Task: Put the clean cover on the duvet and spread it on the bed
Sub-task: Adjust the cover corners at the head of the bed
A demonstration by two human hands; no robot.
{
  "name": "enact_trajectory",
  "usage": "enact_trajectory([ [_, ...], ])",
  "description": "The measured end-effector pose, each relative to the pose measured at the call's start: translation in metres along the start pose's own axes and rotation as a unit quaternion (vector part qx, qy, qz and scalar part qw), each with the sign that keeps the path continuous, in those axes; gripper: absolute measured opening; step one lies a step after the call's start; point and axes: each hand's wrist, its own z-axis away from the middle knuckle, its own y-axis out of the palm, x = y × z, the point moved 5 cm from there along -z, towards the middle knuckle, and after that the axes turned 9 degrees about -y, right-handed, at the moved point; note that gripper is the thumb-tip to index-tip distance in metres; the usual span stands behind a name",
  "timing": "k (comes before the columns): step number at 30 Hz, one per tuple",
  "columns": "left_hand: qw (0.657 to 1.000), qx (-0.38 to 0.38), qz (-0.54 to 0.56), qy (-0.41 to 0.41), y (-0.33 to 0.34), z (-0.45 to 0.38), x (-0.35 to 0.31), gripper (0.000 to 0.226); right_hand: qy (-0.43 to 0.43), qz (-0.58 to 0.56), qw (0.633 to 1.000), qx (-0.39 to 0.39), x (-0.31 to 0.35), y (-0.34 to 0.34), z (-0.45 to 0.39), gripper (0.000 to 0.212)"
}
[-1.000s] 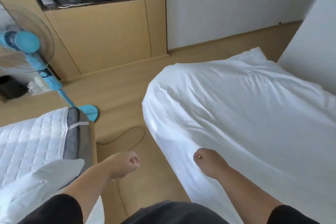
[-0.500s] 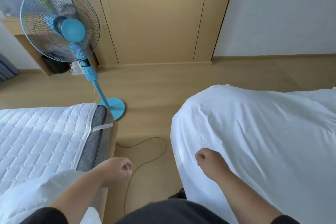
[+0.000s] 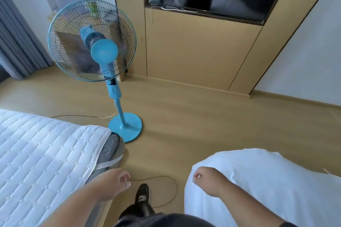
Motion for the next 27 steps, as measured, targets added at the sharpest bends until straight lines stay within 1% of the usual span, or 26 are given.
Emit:
enact_trajectory([
  [2,1.000,-0.010,-0.009,0.013,-0.034,-0.045,-0.010,0.017,0.006,-0.004,1.000,-0.007,0.006,-0.019,-0.043,0.017],
  [4,0.999,-0.018,-0.019,0.028,-0.071,-0.090,-0.026,0.009,0.019,-0.011,1.000,-0.013,0.009,-0.044,-0.078,0.022],
  [6,0.998,-0.012,-0.044,0.042,-0.104,-0.122,-0.047,0.011,0.037,-0.024,0.999,-0.018,0.011,-0.071,-0.100,0.022],
  [9,0.992,-0.004,-0.097,0.076,-0.159,-0.175,-0.090,0.011,0.061,-0.059,0.995,-0.056,0.008,-0.115,-0.128,0.014],
  [12,0.982,0.009,-0.147,0.117,-0.197,-0.223,-0.143,0.009,0.104,-0.110,0.985,-0.087,-0.009,-0.145,-0.141,0.015],
  [16,0.962,0.040,-0.198,0.182,-0.216,-0.282,-0.229,0.008,0.158,-0.155,0.969,-0.115,-0.058,-0.174,-0.158,0.017],
  [18,0.958,0.058,-0.202,0.194,-0.220,-0.313,-0.271,0.008,0.184,-0.163,0.963,-0.115,-0.089,-0.193,-0.174,0.019],
  [21,0.960,0.085,-0.178,0.198,-0.230,-0.360,-0.332,0.007,0.195,-0.163,0.960,-0.120,-0.138,-0.232,-0.207,0.035],
  [22,0.962,0.088,-0.169,0.197,-0.236,-0.375,-0.353,0.008,0.196,-0.165,0.959,-0.121,-0.154,-0.247,-0.219,0.037],
  [25,0.967,0.078,-0.140,0.199,-0.269,-0.415,-0.424,0.008,0.201,-0.167,0.958,-0.114,-0.201,-0.307,-0.251,0.040],
  [27,0.969,0.070,-0.124,0.204,-0.291,-0.434,-0.476,0.008,0.197,-0.171,0.960,-0.103,-0.226,-0.352,-0.265,0.035],
])
